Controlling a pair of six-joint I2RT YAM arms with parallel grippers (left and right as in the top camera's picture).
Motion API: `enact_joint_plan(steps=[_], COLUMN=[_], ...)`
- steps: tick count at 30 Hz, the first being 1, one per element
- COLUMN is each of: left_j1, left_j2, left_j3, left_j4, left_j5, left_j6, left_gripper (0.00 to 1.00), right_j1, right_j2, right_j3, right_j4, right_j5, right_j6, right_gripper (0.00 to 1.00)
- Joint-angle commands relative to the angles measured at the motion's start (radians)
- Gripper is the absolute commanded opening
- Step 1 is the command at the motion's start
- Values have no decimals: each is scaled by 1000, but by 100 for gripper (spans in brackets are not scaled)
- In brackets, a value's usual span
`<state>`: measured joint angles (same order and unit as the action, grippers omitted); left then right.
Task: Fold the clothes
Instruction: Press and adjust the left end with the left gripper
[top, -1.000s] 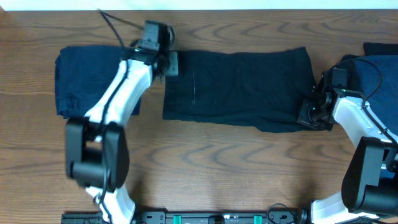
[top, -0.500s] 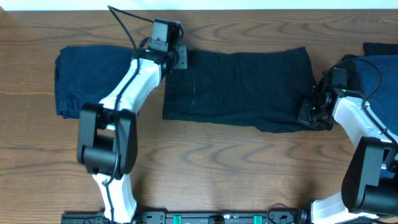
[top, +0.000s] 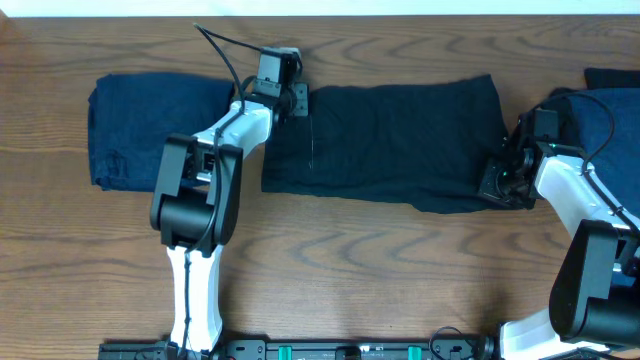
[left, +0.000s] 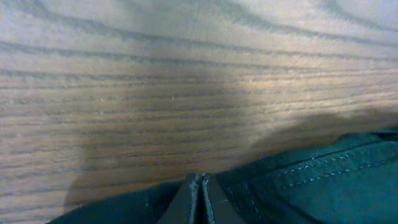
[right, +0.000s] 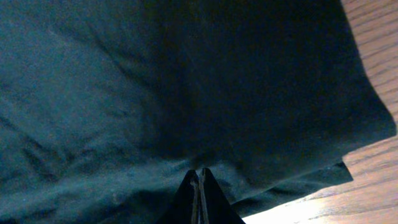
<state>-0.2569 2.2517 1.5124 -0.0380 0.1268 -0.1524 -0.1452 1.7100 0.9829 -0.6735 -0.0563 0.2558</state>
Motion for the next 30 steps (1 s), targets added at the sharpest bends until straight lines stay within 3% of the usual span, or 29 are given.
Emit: enact_joint_plan(steps=[1,10,13,14,17,19,23,28,30], left_j1=[4,6,6,6,6,6,6,6,6], left_j2=[15,-193,-303,-334,-409,-435,-425,-370,-342], left_j3=[-5,24,24,24,24,24,12,-21,-22], left_j4=[-13,-19,-93,-130,-272,-376,-517,-568,-592], left_j5=[-5,-4,-5,-4,-4,-5,-5,-5,-5], left_j6=[10,22,21,21,21,21,21,21,21], left_gripper=[6,7,12,16,50,62,66,68,83], right_j1=[9,9,9,9,9,9,9,9,9], right_j2=[-10,-10,-10,-10,-10,-10,-10,-10,-10], right_j3=[19,19,19,19,19,19,19,19,19], right_j4=[0,2,3,4,6,8,10,9,8], right_j5=[-4,-4,-4,-4,-4,-4,-4,-4,-4], right_j6=[9,9,9,9,9,9,9,9,9], right_gripper=[3,3,3,4,3,3,4,4,4])
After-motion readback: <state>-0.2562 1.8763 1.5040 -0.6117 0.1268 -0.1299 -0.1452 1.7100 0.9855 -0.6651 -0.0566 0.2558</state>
